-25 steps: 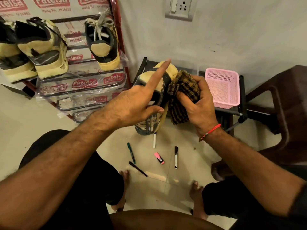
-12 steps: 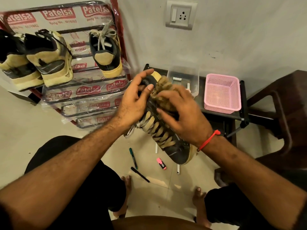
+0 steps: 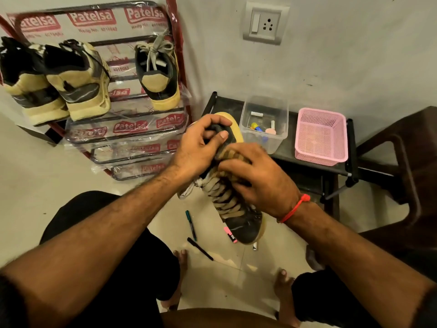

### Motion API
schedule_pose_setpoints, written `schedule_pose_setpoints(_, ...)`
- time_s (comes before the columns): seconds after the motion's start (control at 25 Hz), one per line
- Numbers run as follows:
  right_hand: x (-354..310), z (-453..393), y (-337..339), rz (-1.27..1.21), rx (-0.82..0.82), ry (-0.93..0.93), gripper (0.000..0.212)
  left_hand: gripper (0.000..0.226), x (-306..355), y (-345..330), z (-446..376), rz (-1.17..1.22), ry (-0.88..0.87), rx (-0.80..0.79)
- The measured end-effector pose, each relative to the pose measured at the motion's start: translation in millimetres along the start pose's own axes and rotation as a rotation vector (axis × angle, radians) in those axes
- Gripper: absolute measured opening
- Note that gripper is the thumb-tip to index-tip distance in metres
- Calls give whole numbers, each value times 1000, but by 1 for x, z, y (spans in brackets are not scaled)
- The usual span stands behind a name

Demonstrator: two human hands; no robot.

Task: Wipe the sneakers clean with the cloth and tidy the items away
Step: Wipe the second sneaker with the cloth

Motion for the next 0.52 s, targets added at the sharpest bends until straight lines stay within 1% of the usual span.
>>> schedule_pose_setpoints(0.08, 14, -5, 19, -47, 182, -144, 27, 27, -4, -10, 4, 11, 10, -45)
schedule_pose_setpoints(0.12, 21, -6, 27, -56, 244, -210, 29, 30, -7, -13, 4, 27, 29, -45)
schedule_pose_setpoints(0.16, 24, -7, 31, -58, 263, -247, 30, 32, -11, -13, 4, 77, 67, -32)
schedule_pose_setpoints(0.2, 26, -8, 31, -55, 237, -256, 30, 31, -14, -12, 2, 148, 107, -15)
schedule_pose_setpoints(0.28, 25, -5, 22, -76, 108, -230, 31, 26, -17, -4, -3, 245, 141, 40)
schedule_pose_setpoints(0.36, 21, 4, 7, -115, -46, -204, 32, 22, -20, 13, -8, 258, 168, 132)
schedule_pose_setpoints(0.44, 15, 15, -10, -123, -261, -194, 30, 21, -24, 26, -12, 268, 190, 183)
schedule_pose_setpoints(0.48, 14, 21, -18, -105, -385, -192, 30, 21, -24, 29, -14, 259, 189, 185)
schedule_pose_setpoints(0.52, 14, 24, -23, -76, -473, -185, 30, 21, -22, 33, -15, 246, 183, 187)
Point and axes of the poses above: each hand's wrist, its own z-axis away from the middle knuckle, its own y-axis out of the back of the hand, x = y × z, the point moved 9 cm from there along -z, towards the middle knuckle, and after that the axes turned 14 degrees about y, right-handed, at the moved point
